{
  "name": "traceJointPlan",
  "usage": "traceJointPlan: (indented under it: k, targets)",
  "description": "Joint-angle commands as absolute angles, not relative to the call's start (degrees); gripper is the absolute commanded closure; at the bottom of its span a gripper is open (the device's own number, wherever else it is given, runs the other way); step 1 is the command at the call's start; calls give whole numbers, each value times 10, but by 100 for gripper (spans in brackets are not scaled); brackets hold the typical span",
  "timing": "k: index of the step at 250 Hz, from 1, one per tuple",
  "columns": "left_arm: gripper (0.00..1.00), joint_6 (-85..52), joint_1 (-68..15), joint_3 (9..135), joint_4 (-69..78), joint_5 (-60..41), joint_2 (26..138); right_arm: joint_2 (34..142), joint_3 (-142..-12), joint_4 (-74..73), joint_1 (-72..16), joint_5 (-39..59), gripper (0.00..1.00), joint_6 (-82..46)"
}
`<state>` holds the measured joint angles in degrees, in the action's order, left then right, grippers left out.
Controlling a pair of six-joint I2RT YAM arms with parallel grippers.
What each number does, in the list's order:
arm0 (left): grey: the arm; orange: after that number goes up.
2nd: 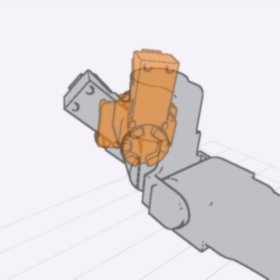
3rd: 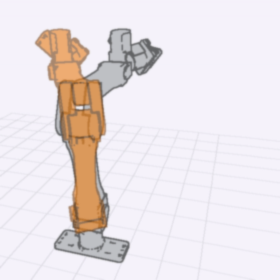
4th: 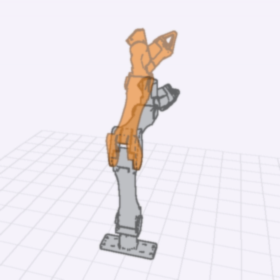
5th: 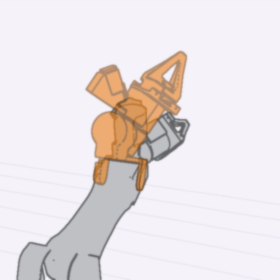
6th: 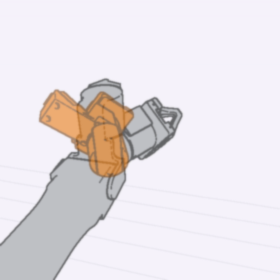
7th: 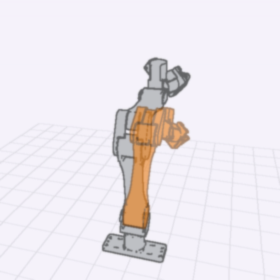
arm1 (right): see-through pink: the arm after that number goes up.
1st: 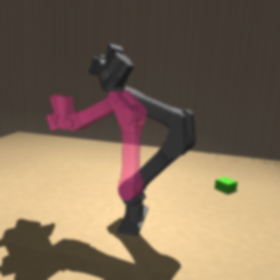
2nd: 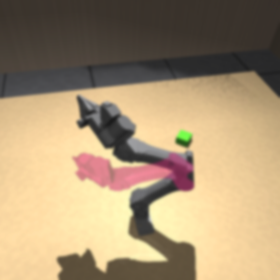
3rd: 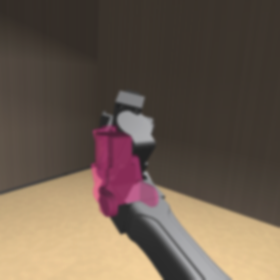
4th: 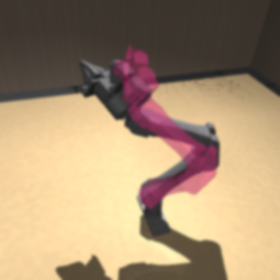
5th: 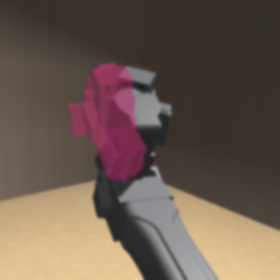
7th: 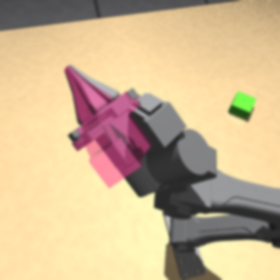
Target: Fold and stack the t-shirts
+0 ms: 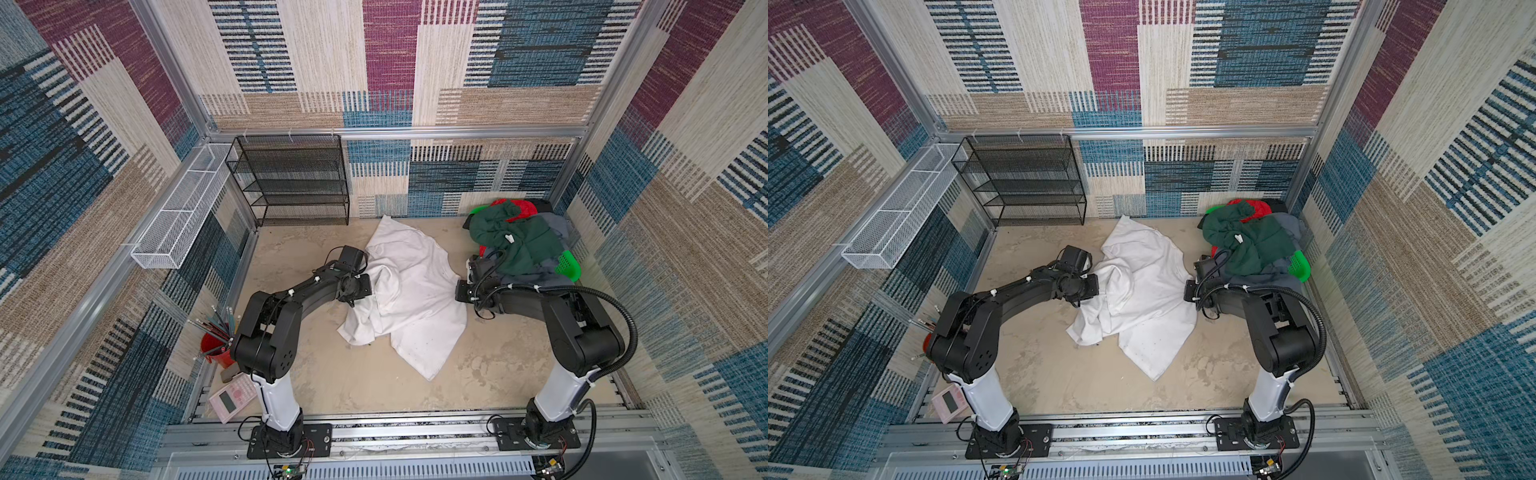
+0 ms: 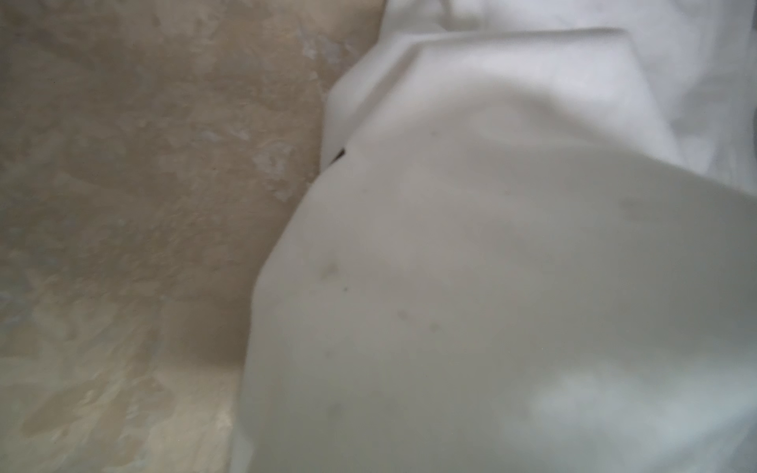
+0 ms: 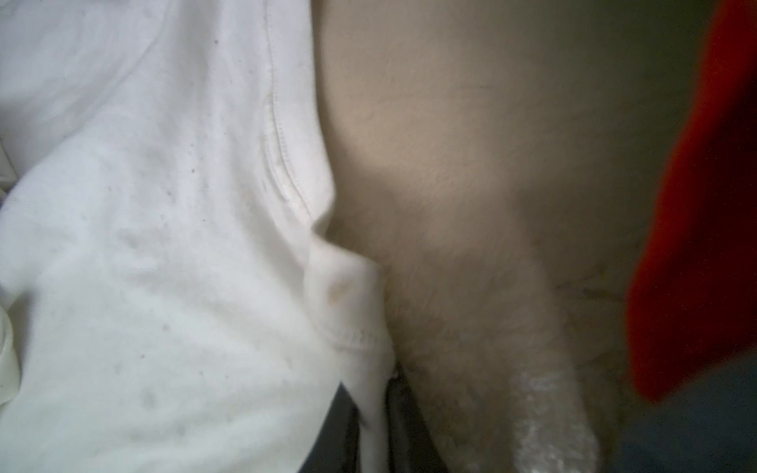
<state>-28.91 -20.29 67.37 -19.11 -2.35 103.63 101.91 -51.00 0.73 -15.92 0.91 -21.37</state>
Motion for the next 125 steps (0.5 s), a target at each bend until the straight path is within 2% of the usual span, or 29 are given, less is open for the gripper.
traceJointPlan:
  k: [1,7,50,102,116,125]
  targets:
    - [98,-289,-182,666,-199,-28,1023,1025,-513,34,-157,0,97,-216]
    - [98,-288,-178,665,-199,-27,1021,1025,-515,35,-156,0,100,-216]
    - [98,-271,-145,672,-213,-8,1018,1014,-516,44,-156,-5,100,-217]
    - [98,-237,-112,707,-258,92,1016,983,-493,46,-156,-9,100,-219]
    - [96,-228,-107,723,-264,105,1015,976,-488,50,-156,-8,100,-219]
    - [90,-221,-105,734,-270,118,1016,971,-485,51,-156,-7,100,-220]
